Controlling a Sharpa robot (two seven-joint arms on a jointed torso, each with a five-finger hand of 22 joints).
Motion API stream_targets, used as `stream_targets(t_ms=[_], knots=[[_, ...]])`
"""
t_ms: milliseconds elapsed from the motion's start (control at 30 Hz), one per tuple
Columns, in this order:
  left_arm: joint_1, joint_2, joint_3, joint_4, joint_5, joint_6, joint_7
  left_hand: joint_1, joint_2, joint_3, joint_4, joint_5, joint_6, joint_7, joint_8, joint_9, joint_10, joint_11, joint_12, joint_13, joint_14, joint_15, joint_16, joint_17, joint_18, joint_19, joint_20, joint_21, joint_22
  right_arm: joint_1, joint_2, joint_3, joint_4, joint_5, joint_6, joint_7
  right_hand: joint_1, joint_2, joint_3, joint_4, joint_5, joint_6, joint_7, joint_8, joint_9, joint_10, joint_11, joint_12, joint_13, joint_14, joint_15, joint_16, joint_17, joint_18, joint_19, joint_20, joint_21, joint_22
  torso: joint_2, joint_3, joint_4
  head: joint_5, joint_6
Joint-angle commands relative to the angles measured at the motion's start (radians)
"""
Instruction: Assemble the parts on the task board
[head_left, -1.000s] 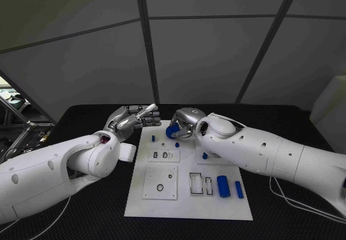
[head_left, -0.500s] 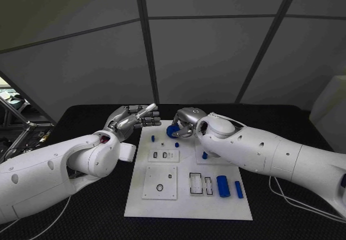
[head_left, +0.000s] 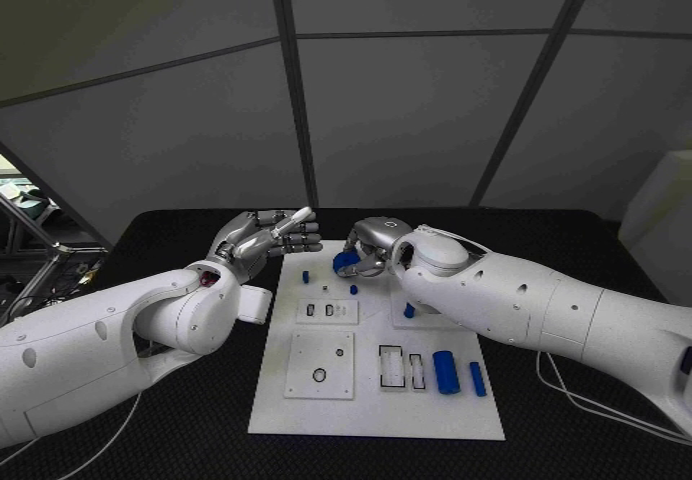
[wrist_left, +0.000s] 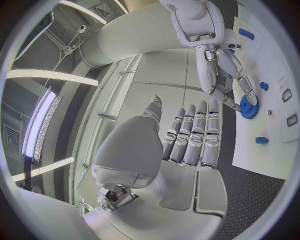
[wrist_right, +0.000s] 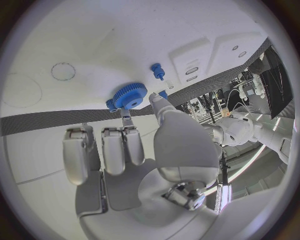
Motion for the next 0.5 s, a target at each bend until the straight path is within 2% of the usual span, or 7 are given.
stream_targets(t_ms=[33, 100, 167, 500], knots=[[0.002, 0.000, 0.001, 0.002, -0.005, 0.003, 0.003, 0.002, 0.008, 0.000, -0.005, 0.003, -0.002, 0.006, -0.005, -0.001, -0.008, 0.001, -0.006, -0.001, -0.004, -0.001, -0.003, 0.001, -0.015, -0.006, 0.003, -0.006, -0.001, -0.002, -0.002, -0.003, -0.002, 0.021, 0.052, -0.004, -0.027, -0.012, -0.010, 0.086, -0.003, -0.007, 0.002, 0.007, 0.002, 0.038, 0.007, -0.006, 0.153, 0.068, 0.008, -0.006, 0.082, -0.008, 0.105, 0.009, 0.006, 0.263, 0.000, -0.0002, 0.0001, 0.000, 0.000], [0.002, 0.000, 0.001, 0.002, -0.005, 0.003, 0.003, 0.002, 0.008, 0.000, -0.005, 0.003, -0.002, 0.006, -0.005, -0.001, -0.008, 0.001, -0.006, -0.001, -0.005, -0.001, -0.003, 0.001, -0.015, -0.007, 0.003, -0.006, -0.001, -0.002, -0.003, -0.003, -0.003, 0.026, 0.058, -0.006, -0.021, -0.025, -0.011, 0.143, -0.002, -0.008, 0.004, 0.007, 0.002, 0.039, 0.005, -0.006, 0.153, 0.069, 0.010, -0.006, 0.083, -0.008, 0.105, 0.008, 0.006, 0.263, 0.001, -0.0001, 0.0008, -0.001, 0.000], [0.002, 0.000, 0.001, 0.002, -0.005, 0.003, 0.003, 0.002, 0.008, 0.000, -0.005, 0.003, -0.002, 0.006, -0.005, -0.001, -0.008, 0.001, -0.006, -0.001, -0.005, -0.001, -0.003, 0.001, -0.015, -0.007, 0.003, -0.006, -0.001, -0.002, -0.003, -0.003, -0.004, 0.033, 0.064, -0.011, -0.019, -0.029, -0.013, 0.168, -0.002, -0.009, 0.003, 0.007, 0.002, 0.039, 0.007, -0.005, 0.154, 0.069, 0.008, -0.005, 0.084, -0.008, 0.105, 0.009, 0.006, 0.263, 0.000, -0.0002, 0.0007, -0.001, 0.000], [0.002, -0.002, 0.001, 0.002, -0.005, 0.002, 0.003, 0.002, 0.008, 0.000, -0.005, 0.003, -0.002, 0.006, -0.006, -0.001, -0.009, 0.001, -0.007, -0.001, -0.005, -0.001, -0.004, 0.001, -0.015, -0.007, 0.003, -0.006, -0.001, -0.002, -0.021, -0.003, -0.002, 0.045, 0.065, -0.032, -0.028, -0.029, -0.016, 0.175, 0.001, -0.012, 0.003, 0.006, 0.002, 0.041, 0.008, -0.003, 0.157, 0.069, 0.009, -0.004, 0.087, -0.008, 0.105, 0.009, 0.006, 0.263, 0.000, 0.0000, -0.0008, 0.000, 0.000]])
